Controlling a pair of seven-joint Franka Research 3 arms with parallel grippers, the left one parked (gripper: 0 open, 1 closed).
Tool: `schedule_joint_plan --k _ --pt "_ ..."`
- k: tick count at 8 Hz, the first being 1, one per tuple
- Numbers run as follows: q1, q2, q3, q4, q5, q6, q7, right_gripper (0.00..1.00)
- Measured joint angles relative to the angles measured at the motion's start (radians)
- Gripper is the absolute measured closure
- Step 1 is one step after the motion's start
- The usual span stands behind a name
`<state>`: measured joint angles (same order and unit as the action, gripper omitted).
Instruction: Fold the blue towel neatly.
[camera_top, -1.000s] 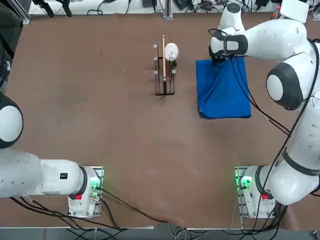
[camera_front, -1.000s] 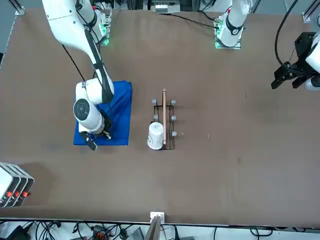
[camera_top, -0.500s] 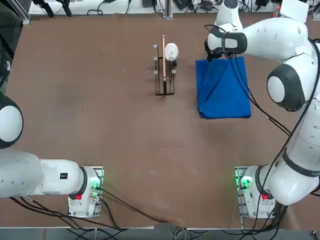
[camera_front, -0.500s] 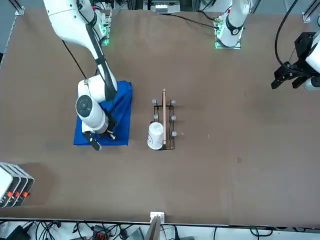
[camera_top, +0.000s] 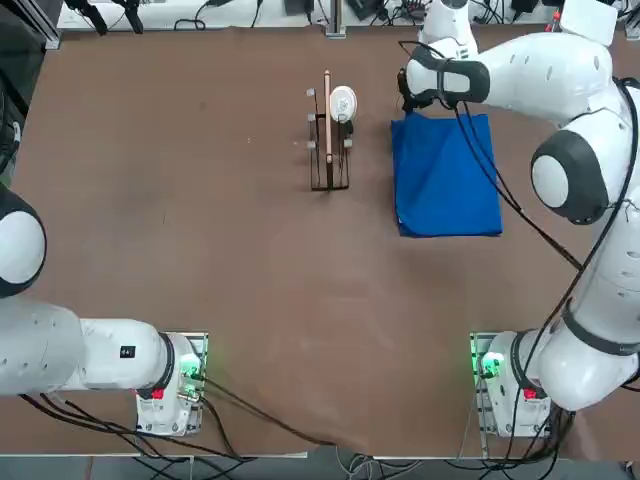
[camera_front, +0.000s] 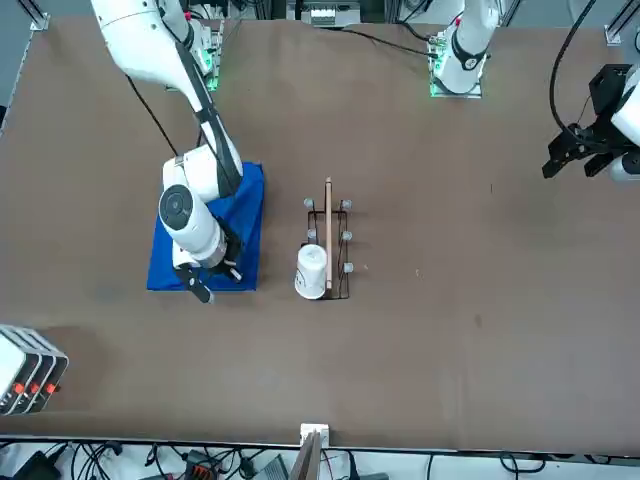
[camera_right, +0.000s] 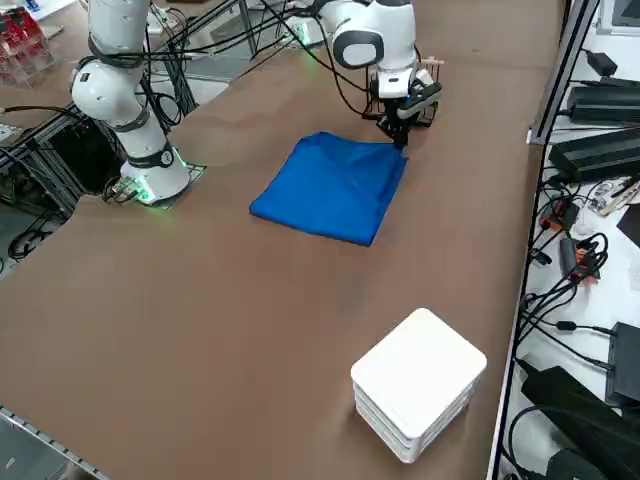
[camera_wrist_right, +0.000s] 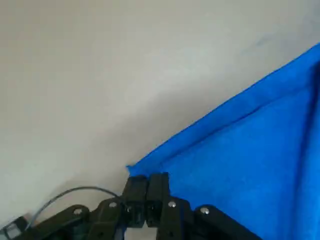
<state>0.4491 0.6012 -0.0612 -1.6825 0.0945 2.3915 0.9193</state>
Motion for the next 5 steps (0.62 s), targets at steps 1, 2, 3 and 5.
schedule_joint_plan --k 1,2,3,5 --pt "0.005 0.013 0.003 0.020 0.000 0.000 0.000 0.98" --pt "0.012 0.024 0.005 0.031 0.000 0.000 -0.001 0.98" --pt "0.024 0.033 0.005 0.038 0.000 0.000 -0.001 0.98" --pt "0.045 0.040 0.006 0.045 0.000 0.001 -0.001 0.98"
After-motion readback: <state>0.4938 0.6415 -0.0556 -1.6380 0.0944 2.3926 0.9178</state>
